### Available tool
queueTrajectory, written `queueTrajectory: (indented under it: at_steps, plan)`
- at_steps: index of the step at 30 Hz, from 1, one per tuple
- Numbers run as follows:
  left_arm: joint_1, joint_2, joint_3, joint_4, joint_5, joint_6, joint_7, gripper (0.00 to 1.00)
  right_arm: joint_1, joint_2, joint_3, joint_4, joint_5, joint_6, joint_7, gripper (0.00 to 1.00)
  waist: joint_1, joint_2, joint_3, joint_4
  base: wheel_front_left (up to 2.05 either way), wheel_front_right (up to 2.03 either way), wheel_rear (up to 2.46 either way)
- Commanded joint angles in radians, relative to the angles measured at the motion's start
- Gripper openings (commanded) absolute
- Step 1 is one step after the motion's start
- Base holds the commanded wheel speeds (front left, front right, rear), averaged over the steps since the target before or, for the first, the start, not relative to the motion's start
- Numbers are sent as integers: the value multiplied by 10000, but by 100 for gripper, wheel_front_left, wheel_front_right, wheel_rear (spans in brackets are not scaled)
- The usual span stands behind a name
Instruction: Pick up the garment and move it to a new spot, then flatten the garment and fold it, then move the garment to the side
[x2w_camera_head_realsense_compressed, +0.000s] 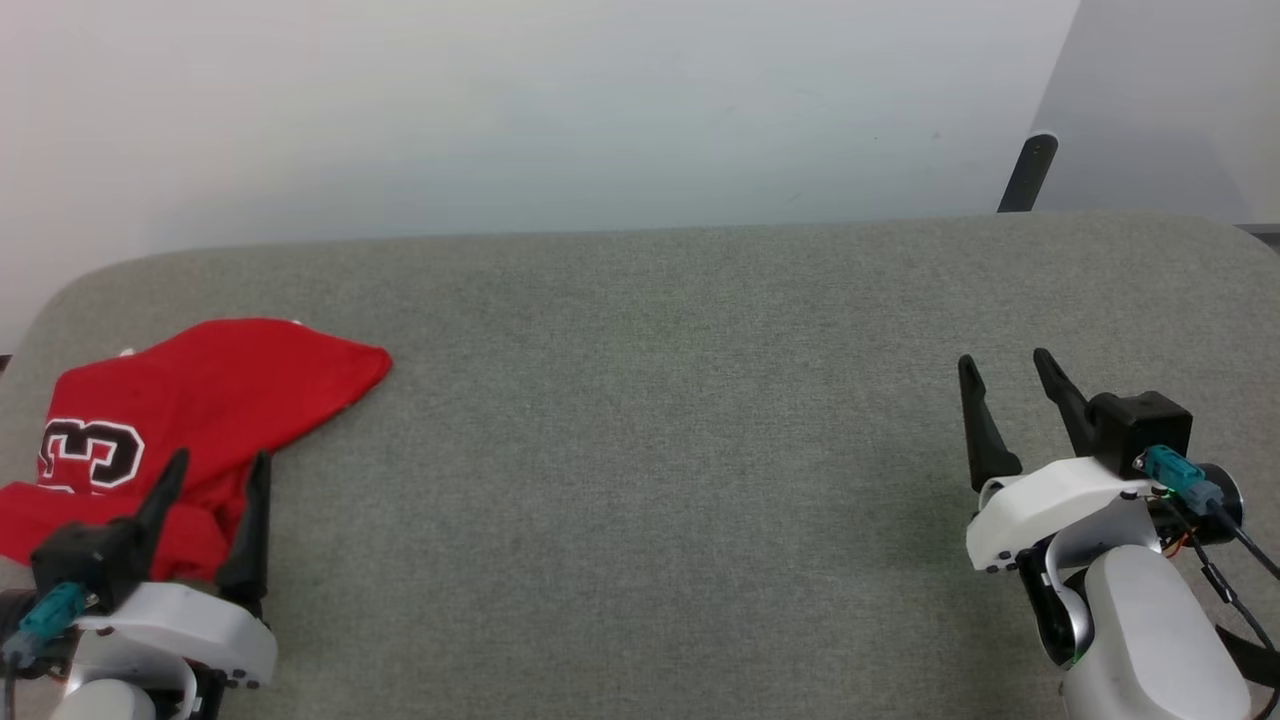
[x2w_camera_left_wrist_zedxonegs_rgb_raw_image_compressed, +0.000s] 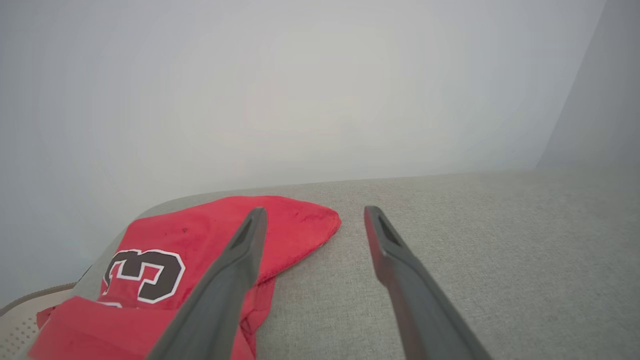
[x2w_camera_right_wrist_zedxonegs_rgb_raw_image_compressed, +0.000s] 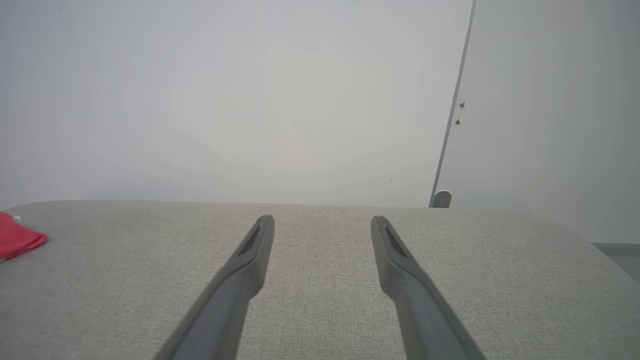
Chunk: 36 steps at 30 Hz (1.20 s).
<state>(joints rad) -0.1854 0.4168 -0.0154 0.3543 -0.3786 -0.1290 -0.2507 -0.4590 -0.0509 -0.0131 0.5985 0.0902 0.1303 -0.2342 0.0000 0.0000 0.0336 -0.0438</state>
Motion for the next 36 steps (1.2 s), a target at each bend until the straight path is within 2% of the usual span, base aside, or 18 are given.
queueTrajectory:
  at_steps: [1,16,22,29,36]
  plan:
    - [-119,85,-41,44,160,-27,-68,100,-50,8,57,53,-35,7,-119,100,0,0,-12,-6,0,0,0]
    - [-131,147,-75,267,-269,-28,-153,100,90,9,175,142,725,8,-293,100,0,0,-51,16,0,0,0]
    - [-123,158,-139,374,-483,-26,-152,100,64,13,192,166,795,8,-307,100,0,0,-65,278,0,0,0]
    - [243,-131,136,328,-382,-24,-133,100,236,13,820,175,951,8,-315,100,0,0,-118,1202,0,0,0]
    - [490,-521,418,464,-131,31,-133,100,227,11,1544,329,1140,8,-316,100,0,0,-220,2644,0,0,0]
